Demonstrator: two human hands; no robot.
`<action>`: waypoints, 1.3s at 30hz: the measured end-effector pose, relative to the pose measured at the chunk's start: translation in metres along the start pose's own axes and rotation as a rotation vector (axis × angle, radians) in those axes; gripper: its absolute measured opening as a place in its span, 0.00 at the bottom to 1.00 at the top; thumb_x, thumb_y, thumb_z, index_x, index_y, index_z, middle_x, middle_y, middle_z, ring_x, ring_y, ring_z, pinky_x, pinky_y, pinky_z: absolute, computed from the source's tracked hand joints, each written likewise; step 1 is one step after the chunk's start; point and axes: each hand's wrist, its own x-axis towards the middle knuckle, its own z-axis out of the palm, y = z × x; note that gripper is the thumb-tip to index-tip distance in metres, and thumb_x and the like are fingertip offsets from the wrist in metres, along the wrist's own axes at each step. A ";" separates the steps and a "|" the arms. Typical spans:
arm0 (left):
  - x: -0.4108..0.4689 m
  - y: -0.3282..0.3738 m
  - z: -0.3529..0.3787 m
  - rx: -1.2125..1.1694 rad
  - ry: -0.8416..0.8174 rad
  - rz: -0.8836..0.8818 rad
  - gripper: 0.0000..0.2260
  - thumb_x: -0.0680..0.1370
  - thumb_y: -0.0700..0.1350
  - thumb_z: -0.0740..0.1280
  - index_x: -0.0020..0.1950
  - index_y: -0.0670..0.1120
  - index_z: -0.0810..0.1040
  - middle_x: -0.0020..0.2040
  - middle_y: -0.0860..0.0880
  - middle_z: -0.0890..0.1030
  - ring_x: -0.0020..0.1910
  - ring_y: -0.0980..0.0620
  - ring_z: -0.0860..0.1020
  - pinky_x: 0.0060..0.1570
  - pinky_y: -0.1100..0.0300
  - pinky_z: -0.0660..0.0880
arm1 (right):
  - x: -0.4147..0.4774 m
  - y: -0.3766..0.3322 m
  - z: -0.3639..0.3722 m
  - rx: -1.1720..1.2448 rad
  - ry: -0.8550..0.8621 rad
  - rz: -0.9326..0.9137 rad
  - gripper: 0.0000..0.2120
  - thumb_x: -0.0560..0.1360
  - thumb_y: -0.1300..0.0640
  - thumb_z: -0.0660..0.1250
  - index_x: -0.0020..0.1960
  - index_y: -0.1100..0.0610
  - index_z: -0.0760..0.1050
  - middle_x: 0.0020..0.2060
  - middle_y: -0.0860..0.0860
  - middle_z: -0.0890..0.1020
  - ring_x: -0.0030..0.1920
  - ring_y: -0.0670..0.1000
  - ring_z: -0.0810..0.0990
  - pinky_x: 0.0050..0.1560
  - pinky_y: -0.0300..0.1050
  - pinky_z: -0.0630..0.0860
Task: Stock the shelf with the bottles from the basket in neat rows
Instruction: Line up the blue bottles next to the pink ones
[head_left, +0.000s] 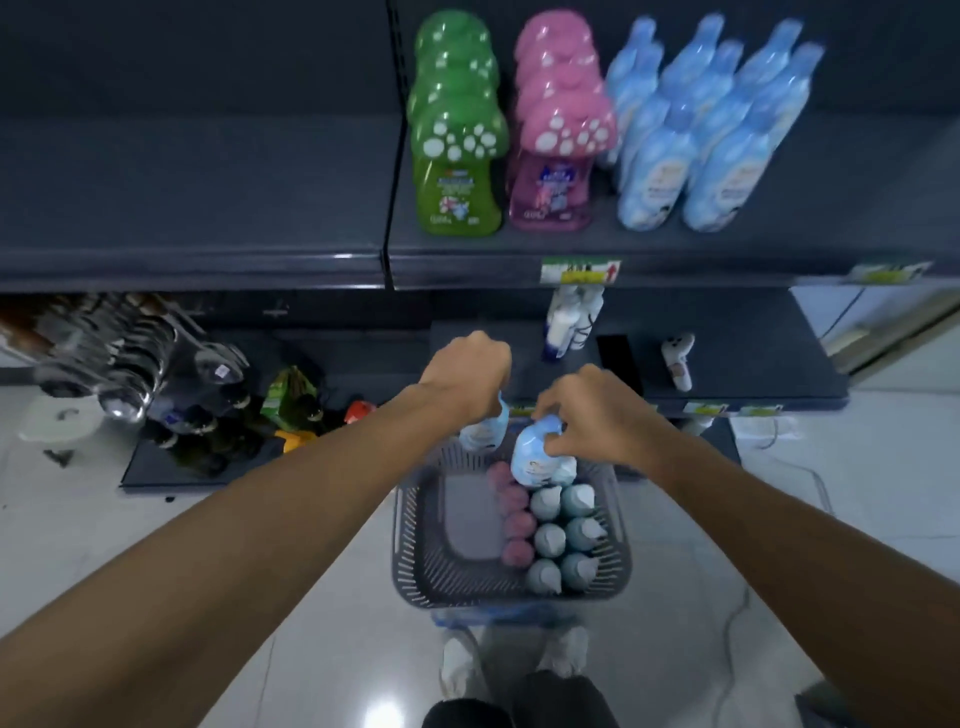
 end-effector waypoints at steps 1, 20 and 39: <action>-0.001 0.005 -0.013 -0.004 0.010 0.011 0.12 0.72 0.40 0.74 0.55 0.46 0.84 0.54 0.42 0.81 0.50 0.40 0.81 0.46 0.51 0.80 | -0.003 0.001 -0.015 0.014 0.032 -0.016 0.12 0.62 0.56 0.73 0.45 0.52 0.86 0.26 0.41 0.73 0.33 0.47 0.74 0.34 0.38 0.68; 0.014 0.107 -0.163 0.047 0.245 0.280 0.10 0.70 0.43 0.75 0.50 0.47 0.87 0.47 0.48 0.86 0.48 0.47 0.83 0.44 0.55 0.79 | -0.053 0.045 -0.212 -0.047 0.245 0.099 0.11 0.62 0.56 0.75 0.45 0.50 0.85 0.29 0.36 0.78 0.35 0.35 0.78 0.35 0.32 0.70; 0.117 0.240 -0.213 -0.010 0.293 0.254 0.10 0.70 0.45 0.75 0.50 0.49 0.87 0.45 0.52 0.85 0.46 0.51 0.81 0.47 0.51 0.82 | -0.021 0.216 -0.332 -0.099 0.232 0.041 0.07 0.61 0.53 0.75 0.38 0.47 0.82 0.30 0.40 0.81 0.35 0.39 0.81 0.35 0.36 0.73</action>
